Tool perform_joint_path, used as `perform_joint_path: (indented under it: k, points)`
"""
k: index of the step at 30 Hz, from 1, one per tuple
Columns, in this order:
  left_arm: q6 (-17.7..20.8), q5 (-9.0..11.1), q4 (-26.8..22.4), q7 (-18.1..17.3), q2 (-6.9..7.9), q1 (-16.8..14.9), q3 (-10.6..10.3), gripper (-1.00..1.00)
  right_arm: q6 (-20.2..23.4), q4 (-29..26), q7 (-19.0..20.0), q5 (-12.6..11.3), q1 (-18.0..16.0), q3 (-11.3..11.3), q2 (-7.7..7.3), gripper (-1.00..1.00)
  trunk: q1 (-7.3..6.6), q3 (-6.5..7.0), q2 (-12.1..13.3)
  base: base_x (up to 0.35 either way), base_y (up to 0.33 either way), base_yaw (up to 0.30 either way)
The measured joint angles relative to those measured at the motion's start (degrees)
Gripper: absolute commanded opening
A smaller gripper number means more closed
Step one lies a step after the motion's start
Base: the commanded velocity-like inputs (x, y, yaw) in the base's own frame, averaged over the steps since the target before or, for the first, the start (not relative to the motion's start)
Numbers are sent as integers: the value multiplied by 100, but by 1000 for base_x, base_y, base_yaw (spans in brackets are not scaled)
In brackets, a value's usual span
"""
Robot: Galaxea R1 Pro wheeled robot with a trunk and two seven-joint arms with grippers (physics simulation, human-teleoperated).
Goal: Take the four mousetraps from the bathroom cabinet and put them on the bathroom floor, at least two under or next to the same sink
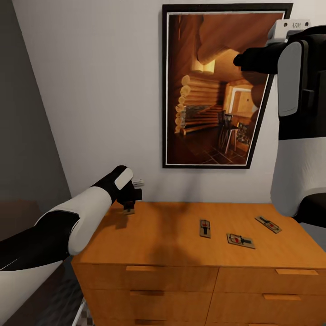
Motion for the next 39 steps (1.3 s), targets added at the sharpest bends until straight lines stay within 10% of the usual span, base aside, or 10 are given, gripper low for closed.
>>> perform_joint_path:
  k: [39]
  points:
    - [18, -9, -1, 0, 0, 0, -2, -100, 0, -1634, 5, -459, 750, 458, -41, 100, -857, 701, 1566, 0, 0, 0]
